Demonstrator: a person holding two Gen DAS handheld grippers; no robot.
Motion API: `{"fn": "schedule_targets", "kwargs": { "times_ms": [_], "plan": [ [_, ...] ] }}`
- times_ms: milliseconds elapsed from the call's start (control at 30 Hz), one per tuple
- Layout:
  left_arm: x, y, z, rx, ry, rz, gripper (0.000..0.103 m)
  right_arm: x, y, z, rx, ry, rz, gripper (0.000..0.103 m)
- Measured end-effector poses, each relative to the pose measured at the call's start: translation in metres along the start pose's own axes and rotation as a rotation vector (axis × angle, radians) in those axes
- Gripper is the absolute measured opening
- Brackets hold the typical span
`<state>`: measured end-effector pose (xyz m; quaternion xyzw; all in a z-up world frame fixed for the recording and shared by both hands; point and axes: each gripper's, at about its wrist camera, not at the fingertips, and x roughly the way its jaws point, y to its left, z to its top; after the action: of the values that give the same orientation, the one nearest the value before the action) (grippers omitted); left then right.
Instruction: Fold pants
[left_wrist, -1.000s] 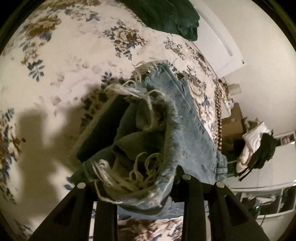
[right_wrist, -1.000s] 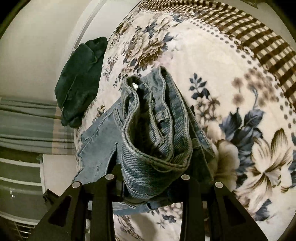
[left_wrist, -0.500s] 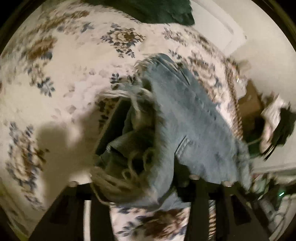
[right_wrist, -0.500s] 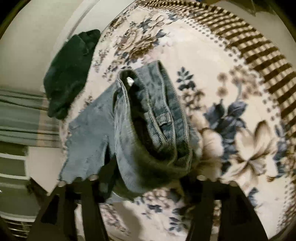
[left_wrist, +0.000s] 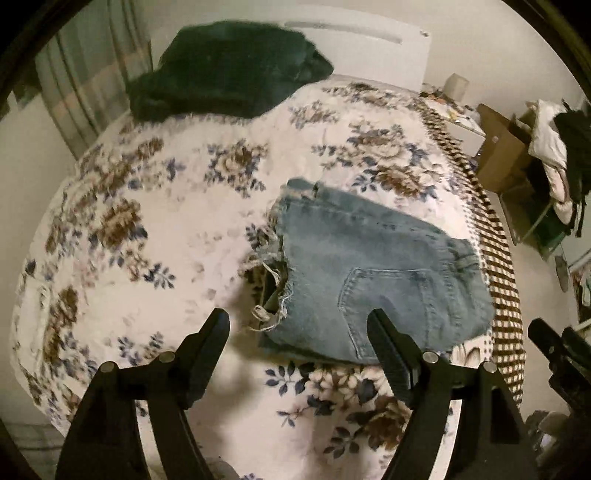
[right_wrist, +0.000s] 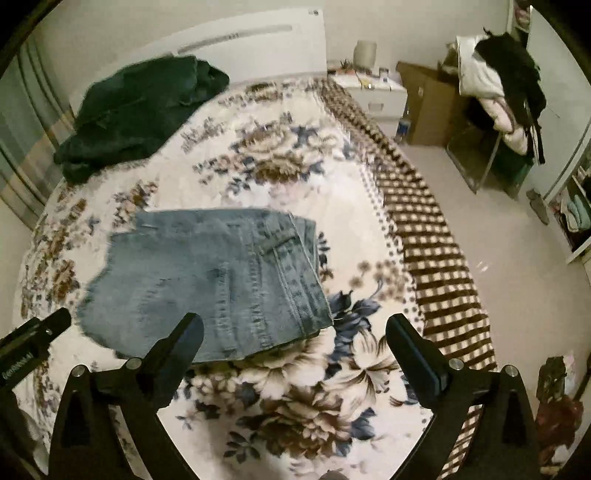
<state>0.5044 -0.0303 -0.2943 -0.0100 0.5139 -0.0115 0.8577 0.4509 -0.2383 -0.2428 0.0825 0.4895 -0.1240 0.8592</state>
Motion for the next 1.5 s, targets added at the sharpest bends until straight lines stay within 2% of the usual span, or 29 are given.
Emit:
{"fn": "schedule_targets", "kwargs": {
  "times_ms": [200, 400, 600, 767, 800, 833, 867, 933, 1167, 1500],
  "plan": [
    [-0.076, -0.005, -0.006, 0.022, -0.078, 0.014, 0.076, -0.085, 0.003, -0.008, -0.014, -0.063, 0.001, 0.101],
    [-0.161, -0.013, -0.027, 0.03, -0.166, 0.017, 0.075, -0.185, 0.003, -0.025, -0.045, -0.149, 0.026, 0.101],
    [-0.246, -0.021, -0.062, 0.016, -0.248, 0.012, 0.075, -0.287, -0.009, -0.061, -0.077, -0.23, 0.058, 0.101],
    [-0.304, -0.025, -0.1, 0.007, -0.296, 0.011, 0.076, -0.348, -0.026, -0.097, -0.087, -0.27, 0.066, 0.101],
    [-0.309, -0.026, -0.105, 0.007, -0.302, 0.015, 0.076, -0.359, -0.03, -0.104, -0.083, -0.275, 0.07, 0.101],
    [-0.319, -0.025, -0.113, 0.006, -0.308, 0.015, 0.081, -0.371, -0.034, -0.111, -0.085, -0.282, 0.069, 0.101],
    [-0.325, -0.024, -0.118, 0.003, -0.312, 0.015, 0.093, -0.381, -0.037, -0.117, -0.086, -0.29, 0.066, 0.101],
    [-0.339, -0.023, -0.13, -0.008, -0.321, 0.023, 0.099, -0.404, -0.042, -0.131, -0.095, -0.307, 0.06, 0.101],
    [-0.371, -0.019, -0.151, -0.012, -0.346, 0.048, 0.1, -0.456, -0.047, -0.158, -0.108, -0.336, 0.051, 0.103],
    [-0.389, -0.001, -0.163, 0.018, -0.357, 0.053, 0.1, -0.491, -0.038, -0.173, -0.08, -0.356, 0.032, 0.103]
  ]
}}
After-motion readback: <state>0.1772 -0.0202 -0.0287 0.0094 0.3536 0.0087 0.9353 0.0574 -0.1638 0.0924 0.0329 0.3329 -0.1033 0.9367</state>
